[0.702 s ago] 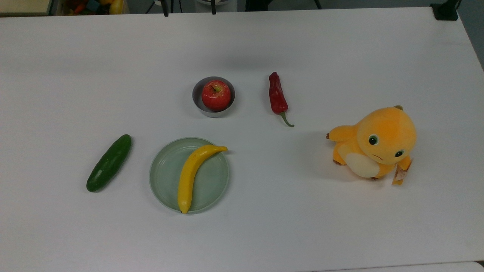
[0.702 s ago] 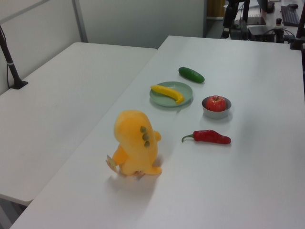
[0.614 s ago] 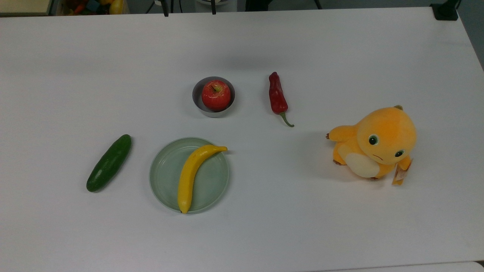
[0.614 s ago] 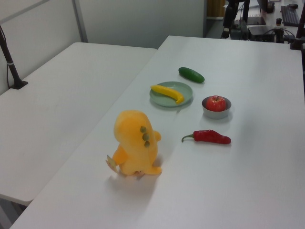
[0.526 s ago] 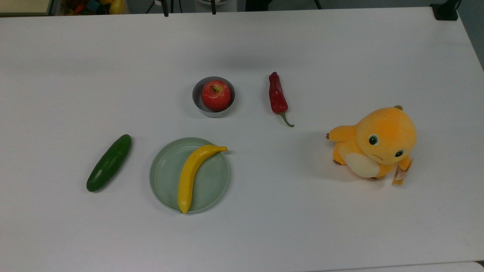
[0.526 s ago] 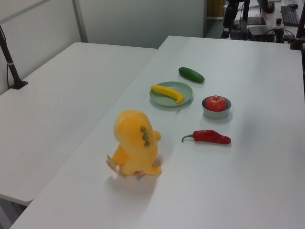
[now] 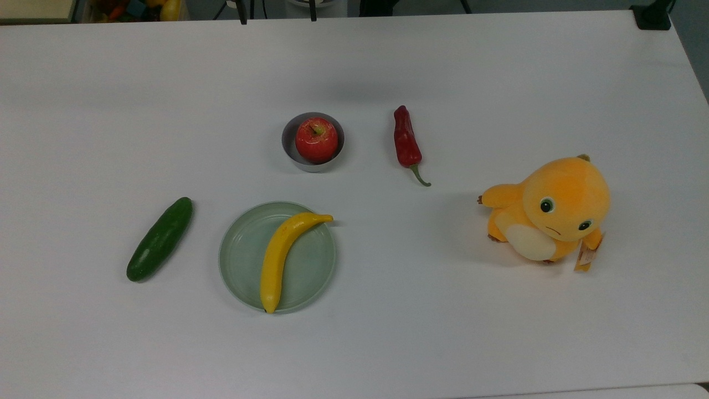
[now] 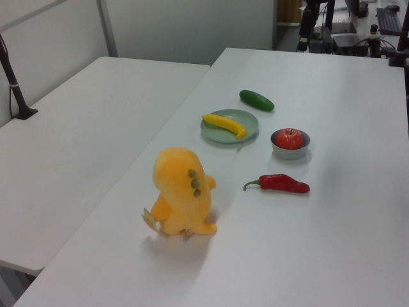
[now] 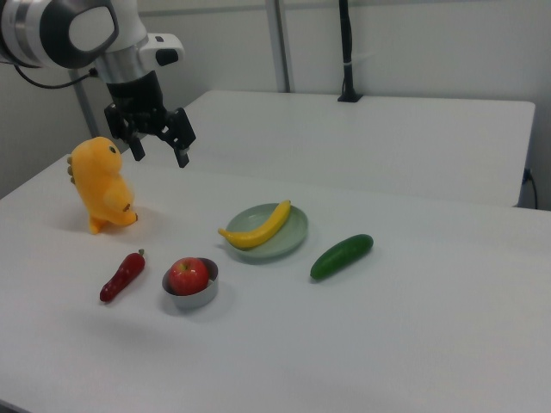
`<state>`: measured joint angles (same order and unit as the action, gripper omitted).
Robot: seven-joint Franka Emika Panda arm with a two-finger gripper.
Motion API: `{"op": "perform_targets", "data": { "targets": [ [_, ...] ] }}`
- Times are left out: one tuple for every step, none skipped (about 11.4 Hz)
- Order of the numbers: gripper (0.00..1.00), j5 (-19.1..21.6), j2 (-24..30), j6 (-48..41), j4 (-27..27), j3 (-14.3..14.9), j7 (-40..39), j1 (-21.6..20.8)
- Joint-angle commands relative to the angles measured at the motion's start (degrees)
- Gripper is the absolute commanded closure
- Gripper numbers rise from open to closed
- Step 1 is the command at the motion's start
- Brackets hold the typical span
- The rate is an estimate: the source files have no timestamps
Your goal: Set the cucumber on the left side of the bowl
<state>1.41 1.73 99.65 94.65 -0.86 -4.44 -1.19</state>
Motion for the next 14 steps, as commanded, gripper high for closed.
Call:
{"op": "perform_targets", "data": {
  "targets": [
    [0.0, 1.05, 0.37, -1.38, 0.01, 0.25, -1.54, -0.4],
    [0.0, 1.14, 0.29, -1.3, -0.07, 0.25, -1.54, -0.31],
    [0.0, 1.14, 0.29, -1.3, 0.01, 0.25, -1.63, -0.39],
    [0.0, 1.14, 0.37, -1.3, 0.01, 0.25, -1.63, -0.4],
    [0.0, 1.14, 0.46, -1.38, 0.01, 0.34, -1.71, -0.48],
    [0.0, 1.14, 0.38, -1.3, -0.07, 0.34, -1.71, -0.4],
    [0.0, 1.14, 0.38, -1.3, 0.01, 0.34, -1.8, -0.4],
    [0.0, 0.88, 0.38, -1.56, 0.27, 0.25, -1.8, -0.66],
    [0.0, 0.7, 0.29, -1.56, 0.54, 0.25, -1.89, -0.57],
    [0.0, 1.04, 0.2, -1.56, 0.54, 0.42, -1.63, -0.05],
    [0.0, 1.05, 0.11, -1.65, 0.63, 0.43, -1.54, 0.04],
    [0.0, 1.14, 0.11, -1.73, 1.15, 0.43, -1.54, 0.13],
    [0.0, 1.05, 0.29, -2.87, 1.42, 0.43, -1.54, 0.31],
    [0.0, 1.05, 0.46, -4.79, 1.24, 0.43, -1.63, 0.39]
  ]
}}
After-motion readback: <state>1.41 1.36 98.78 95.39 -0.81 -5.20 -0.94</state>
